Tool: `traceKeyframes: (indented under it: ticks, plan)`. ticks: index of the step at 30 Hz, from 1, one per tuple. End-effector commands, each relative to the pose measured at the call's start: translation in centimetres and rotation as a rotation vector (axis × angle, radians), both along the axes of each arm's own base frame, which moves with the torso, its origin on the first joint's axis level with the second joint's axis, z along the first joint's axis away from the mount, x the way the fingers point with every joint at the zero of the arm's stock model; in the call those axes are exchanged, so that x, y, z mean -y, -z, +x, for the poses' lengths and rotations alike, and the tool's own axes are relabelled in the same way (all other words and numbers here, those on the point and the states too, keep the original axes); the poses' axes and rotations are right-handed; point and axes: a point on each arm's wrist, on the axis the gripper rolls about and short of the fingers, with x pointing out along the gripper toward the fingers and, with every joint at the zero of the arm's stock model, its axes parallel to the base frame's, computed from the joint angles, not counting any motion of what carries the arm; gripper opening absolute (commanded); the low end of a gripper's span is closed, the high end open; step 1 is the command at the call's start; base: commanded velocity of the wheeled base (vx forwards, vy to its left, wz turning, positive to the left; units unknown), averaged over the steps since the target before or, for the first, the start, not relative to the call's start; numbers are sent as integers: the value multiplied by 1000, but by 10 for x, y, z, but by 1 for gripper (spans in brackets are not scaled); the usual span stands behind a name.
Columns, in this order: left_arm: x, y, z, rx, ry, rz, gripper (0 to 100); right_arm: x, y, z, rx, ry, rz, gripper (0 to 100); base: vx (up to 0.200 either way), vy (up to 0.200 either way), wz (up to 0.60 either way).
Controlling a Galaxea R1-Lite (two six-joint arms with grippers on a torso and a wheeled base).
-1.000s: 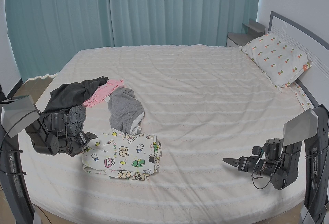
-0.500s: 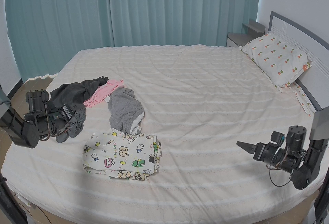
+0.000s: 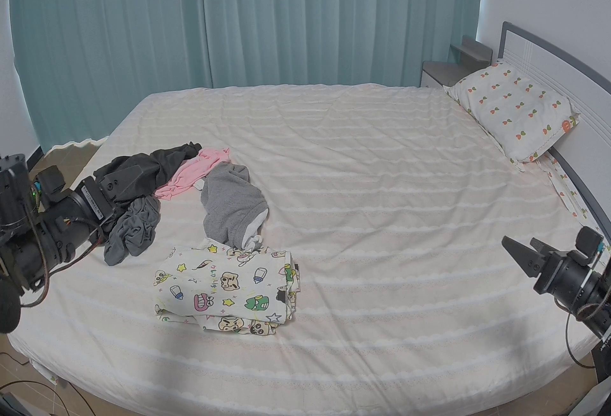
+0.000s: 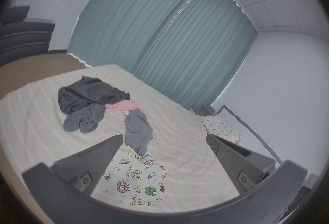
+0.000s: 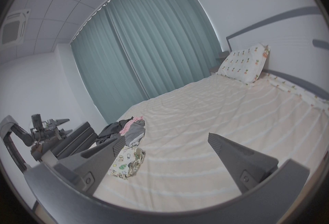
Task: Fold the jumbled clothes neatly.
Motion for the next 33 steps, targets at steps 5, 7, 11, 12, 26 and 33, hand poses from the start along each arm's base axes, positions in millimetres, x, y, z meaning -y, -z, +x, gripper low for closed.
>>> traceKeyframes:
  ticks: [5,7,11,12,26,33]
  plan:
    - [-18,-4,-151,241,-282,152,100,32,23,-151,145,207,-269,100,0,0,0]
    - [-26,1,-174,262,-328,222,100,32,28,-165,195,254,-363,100,0,0,0]
    - [-31,14,-199,250,-418,301,100,30,32,-172,259,278,-437,100,0,0,0]
    - [-32,19,-205,239,-448,318,100,30,35,-170,251,274,-460,100,0,0,0]
    - [-30,94,-230,137,-481,502,100,28,50,-163,260,182,-406,100,0,0,0]
    - [-24,112,-222,179,-176,531,100,28,54,-164,192,171,-383,100,0,0,0]
